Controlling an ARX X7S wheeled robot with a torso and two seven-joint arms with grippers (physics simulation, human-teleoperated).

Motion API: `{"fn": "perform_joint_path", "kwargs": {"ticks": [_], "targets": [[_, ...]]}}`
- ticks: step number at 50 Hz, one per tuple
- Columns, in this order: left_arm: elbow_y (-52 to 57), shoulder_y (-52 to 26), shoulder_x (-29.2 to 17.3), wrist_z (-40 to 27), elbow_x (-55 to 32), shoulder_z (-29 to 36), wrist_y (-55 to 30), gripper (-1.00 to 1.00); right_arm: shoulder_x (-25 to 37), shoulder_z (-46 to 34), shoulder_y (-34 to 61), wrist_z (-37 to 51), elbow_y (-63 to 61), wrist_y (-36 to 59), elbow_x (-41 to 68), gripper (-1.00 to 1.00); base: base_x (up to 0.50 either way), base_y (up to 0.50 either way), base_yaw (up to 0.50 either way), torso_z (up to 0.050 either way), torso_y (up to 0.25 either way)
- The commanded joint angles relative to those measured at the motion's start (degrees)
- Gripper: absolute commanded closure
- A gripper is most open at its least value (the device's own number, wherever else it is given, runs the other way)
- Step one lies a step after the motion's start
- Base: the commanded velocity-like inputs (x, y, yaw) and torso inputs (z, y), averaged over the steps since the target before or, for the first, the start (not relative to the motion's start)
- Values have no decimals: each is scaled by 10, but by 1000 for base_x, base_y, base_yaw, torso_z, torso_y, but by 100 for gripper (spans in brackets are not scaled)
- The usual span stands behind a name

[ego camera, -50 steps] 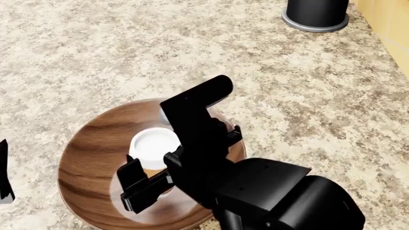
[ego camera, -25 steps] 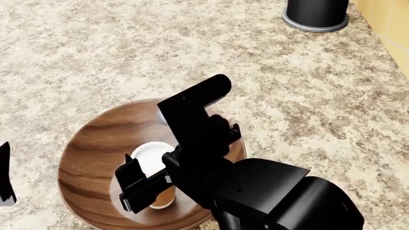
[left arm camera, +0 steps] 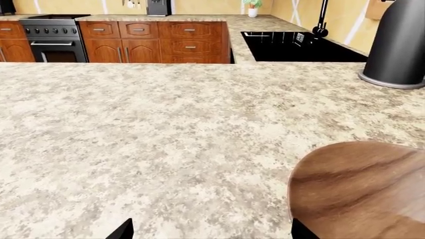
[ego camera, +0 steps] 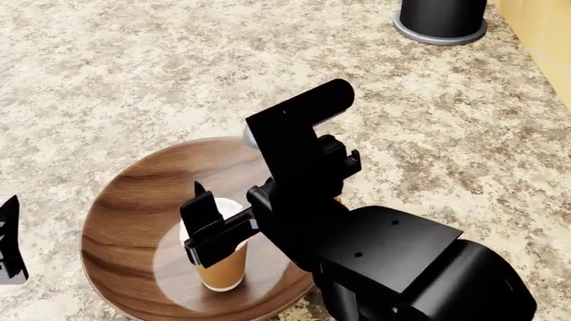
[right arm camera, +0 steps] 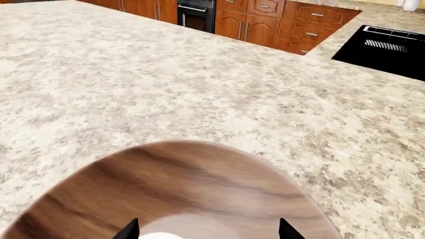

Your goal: Place the cup inside the bowl on the dining table and move the bowl to any counter.

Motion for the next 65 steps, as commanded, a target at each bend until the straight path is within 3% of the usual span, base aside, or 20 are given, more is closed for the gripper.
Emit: {"fn": "perform_joint_path", "kwargs": {"ticks": [1,11,16,21,22,46,65], "targets": [[-3,-4,3,-2,3,5,2,-100,24,36,1,24,-3,-2,11,-100,0,0,0,0,0],[-6,-1,0,4,5,5,5,-100,72,105,-11,88,-4,49,74,-100,0,0,0,0,0],[-3,8,-6,7,0,-2,7,-100,73,159,-25,131,12,66,133,-100,0,0,0,0,0],[-4,0,2,1,3,9,5,-100,84,163,-34,127,22,82,154,-100,0,0,0,0,0],[-2,8,-4,6,2,2,8,-100,78,188,-45,162,32,87,181,-100,0,0,0,0,0],[1,13,-7,8,-4,4,10,-100,57,177,-31,133,145,128,229,-100,0,0,0,0,0],[2,18,-9,9,-6,3,14,-100,43,146,-12,104,196,119,201,-100,0,0,0,0,0]]}}
